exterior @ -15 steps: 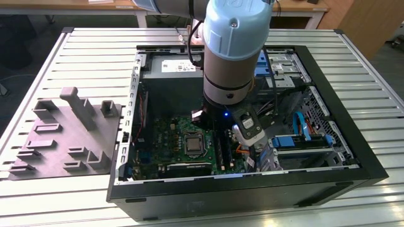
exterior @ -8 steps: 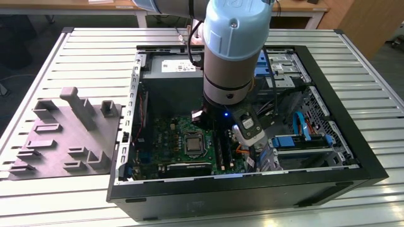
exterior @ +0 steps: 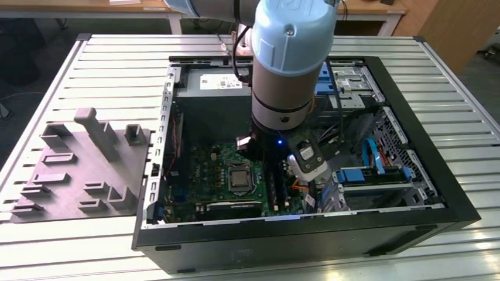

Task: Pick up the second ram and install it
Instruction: 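Insert the second ram into the second slot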

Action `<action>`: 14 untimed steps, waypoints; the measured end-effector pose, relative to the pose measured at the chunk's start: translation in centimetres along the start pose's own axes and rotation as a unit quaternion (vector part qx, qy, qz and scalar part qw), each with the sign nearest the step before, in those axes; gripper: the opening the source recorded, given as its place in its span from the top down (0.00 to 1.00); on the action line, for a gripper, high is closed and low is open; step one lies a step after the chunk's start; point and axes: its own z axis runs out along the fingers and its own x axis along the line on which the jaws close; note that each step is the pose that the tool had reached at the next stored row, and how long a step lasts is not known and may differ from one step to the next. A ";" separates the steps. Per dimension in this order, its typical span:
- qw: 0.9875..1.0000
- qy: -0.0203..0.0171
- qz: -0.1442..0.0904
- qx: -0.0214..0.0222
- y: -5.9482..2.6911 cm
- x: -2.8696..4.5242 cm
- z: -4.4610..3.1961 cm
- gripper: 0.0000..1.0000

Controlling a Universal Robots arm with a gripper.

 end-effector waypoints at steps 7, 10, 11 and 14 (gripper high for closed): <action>1.000 0.000 0.000 0.002 0.28 -0.12 -2.67 0.82; 1.000 0.000 0.000 0.003 0.32 -0.13 -2.95 0.82; 1.000 0.000 0.000 0.003 0.31 -0.13 -2.95 0.82; 1.000 0.000 0.000 0.003 0.31 -0.13 -2.95 0.82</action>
